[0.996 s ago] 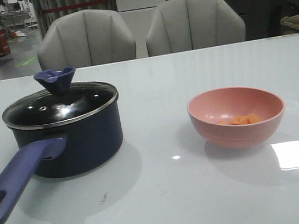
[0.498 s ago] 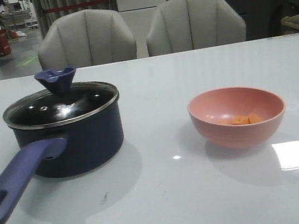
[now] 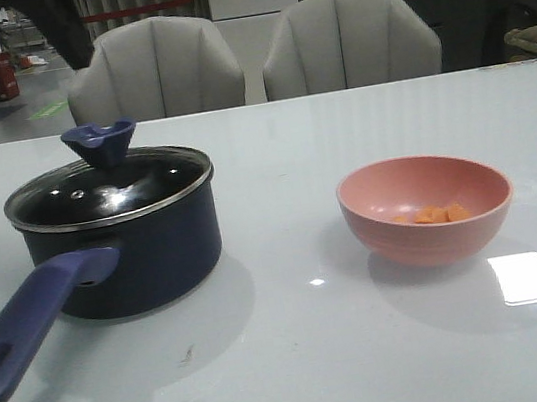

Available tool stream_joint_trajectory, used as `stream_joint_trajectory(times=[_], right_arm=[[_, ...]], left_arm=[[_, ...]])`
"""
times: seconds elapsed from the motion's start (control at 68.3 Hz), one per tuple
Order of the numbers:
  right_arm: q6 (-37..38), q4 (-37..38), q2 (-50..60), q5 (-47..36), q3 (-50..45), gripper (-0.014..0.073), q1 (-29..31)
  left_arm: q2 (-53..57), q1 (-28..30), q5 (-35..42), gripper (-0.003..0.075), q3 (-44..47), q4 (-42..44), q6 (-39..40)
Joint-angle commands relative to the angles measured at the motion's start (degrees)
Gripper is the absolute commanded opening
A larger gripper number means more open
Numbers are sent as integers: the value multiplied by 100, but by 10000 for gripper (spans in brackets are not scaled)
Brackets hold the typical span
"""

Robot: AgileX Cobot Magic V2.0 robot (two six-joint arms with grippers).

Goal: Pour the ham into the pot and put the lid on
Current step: 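Lower the left gripper onto the purple lid knob and grasp it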

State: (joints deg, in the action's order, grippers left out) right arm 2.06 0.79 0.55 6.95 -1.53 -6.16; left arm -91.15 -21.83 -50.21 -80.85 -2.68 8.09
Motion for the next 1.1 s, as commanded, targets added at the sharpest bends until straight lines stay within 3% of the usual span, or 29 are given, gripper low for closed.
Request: stream_joint_trajectory(times=[0.0,0.308,0.732,0.791,0.996,1.084], right_arm=[[-34,50,118,-460,28,150,26],[-34,50,118,-460,28,150,26],[-34,50,123,-460,28,150,26],[-34,50,123,-460,28,150,26],[-34,50,123,-460,28,150,26],[-34,50,123,-460,28,150,26]], left_arm=[[-223,-235,-223,657,-751,453,446],[-1327,-380,-1319,657,-1951,698,892],[-1803,-370,-1386,652,-2137,482,1113],[-1818,-370,-1386,622,-2137,482,1179],[-1829,-359,-1450,342,-2137,447,1228],[-1829,-359,-1479,267,-2182,447,1228]])
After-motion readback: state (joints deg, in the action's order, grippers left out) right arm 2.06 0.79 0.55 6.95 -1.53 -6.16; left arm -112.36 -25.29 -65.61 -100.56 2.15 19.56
